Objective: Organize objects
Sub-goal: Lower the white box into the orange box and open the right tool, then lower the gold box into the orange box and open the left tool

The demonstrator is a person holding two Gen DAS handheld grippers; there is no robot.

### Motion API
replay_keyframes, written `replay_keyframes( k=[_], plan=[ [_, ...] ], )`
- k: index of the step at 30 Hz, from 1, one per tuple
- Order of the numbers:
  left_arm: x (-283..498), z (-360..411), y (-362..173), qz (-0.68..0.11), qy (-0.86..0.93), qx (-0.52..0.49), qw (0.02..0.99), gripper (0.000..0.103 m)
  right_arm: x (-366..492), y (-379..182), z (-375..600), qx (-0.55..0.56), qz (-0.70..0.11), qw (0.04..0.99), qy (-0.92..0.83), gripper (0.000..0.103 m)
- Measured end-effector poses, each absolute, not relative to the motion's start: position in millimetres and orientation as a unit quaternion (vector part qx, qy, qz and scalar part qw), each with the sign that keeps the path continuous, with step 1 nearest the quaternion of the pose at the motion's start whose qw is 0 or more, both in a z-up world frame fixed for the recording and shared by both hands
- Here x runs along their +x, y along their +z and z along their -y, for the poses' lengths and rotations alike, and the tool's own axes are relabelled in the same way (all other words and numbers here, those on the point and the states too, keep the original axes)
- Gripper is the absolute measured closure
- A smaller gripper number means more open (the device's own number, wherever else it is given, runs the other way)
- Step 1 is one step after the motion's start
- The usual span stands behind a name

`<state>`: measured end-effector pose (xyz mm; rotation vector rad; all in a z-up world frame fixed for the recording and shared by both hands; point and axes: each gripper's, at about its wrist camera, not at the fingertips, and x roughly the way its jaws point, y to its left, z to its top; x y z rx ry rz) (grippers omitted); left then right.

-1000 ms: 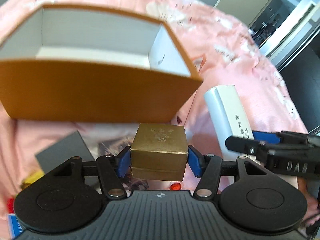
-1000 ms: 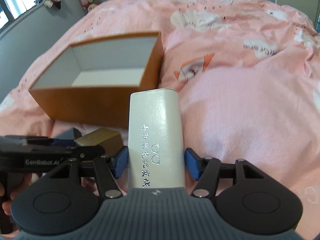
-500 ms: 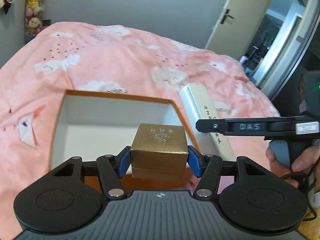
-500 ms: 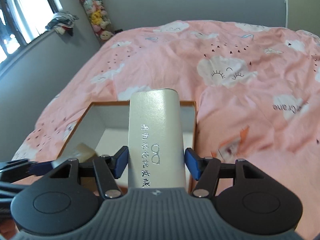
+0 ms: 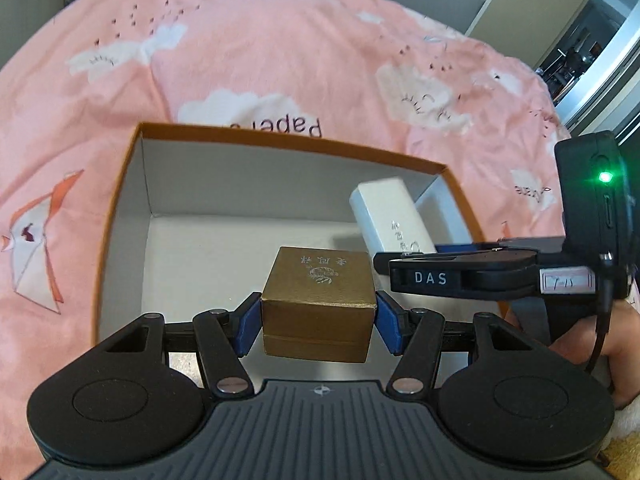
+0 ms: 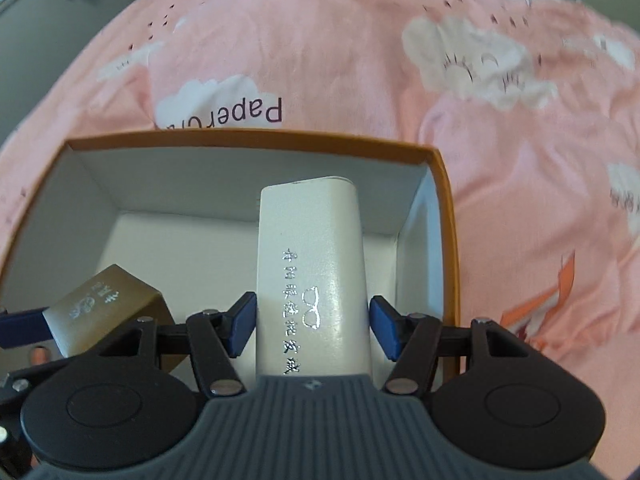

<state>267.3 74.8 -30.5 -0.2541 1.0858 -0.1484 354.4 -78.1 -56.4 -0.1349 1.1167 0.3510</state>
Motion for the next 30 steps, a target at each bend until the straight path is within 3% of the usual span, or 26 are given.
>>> replay_keyframes(
  k=[9, 14, 17, 21, 26, 30],
  plan=[
    [283, -84, -50, -0.539, -0.062, -0.131, 0.830, 0.035, 364, -67, 56, -0.147, -0.516, 0.831, 0.146, 0.042],
    [283, -84, -54, -0.544, -0.066, -0.132, 0.826, 0.035, 375, -61, 64, -0.127, -0.523, 0.829, 0.152, 0.042],
    [283, -84, -54, -0.546, -0.064, -0.128, 0.826, 0.035, 373, -57, 67, -0.113, -0.534, 0.811, 0.210, 0.056],
    [284, -85, -55, -0.548, -0.057, -0.118, 0.826, 0.035, 358, -59, 61, -0.126, -0.546, 0.770, 0.305, 0.082],
    [284, -83, -58, -0.553, -0.061, -0.114, 0.823, 0.035, 348, -83, 48, -0.177, -0.566, 0.741, 0.317, 0.091],
    [287, -80, -62, -0.562, -0.069, -0.112, 0.816, 0.035, 359, -94, 47, -0.183, -0.570, 0.749, 0.285, 0.103]
  ],
)
